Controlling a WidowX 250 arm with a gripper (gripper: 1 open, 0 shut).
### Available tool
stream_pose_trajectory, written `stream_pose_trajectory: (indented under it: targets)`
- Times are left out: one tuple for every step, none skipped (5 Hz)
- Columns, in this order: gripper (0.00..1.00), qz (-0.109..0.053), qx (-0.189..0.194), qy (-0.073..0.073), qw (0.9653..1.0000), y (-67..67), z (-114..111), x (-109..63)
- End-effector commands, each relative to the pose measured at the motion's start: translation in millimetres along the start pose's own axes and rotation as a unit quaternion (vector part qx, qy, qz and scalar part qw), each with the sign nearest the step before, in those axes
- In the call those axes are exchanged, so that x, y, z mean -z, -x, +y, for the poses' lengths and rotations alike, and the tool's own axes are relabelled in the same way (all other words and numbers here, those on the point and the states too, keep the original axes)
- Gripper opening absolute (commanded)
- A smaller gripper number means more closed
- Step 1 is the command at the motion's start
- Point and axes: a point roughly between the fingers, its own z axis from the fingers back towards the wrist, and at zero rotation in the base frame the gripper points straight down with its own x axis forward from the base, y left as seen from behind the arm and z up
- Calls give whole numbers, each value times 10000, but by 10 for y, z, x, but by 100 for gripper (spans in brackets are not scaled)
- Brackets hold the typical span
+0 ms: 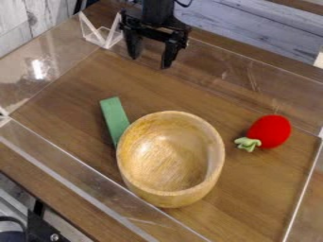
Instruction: Move the red object to the right side of the table
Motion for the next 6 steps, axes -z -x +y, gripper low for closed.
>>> stream_pose_trajectory:
  targets:
    - [100,-579,57,-49,9983,-147,74,-315]
    - [100,-624,-38,-68,9980,-221,195,-359]
    - [100,-583,-49,-83,9983,-250,253,-375]
    - [100,-516,26,-76,9986,-252,286,-301]
    - [100,-465,87,-48,9989,-253,313,-231]
    - [100,-382,-273,-62,9989,-239,277,-103]
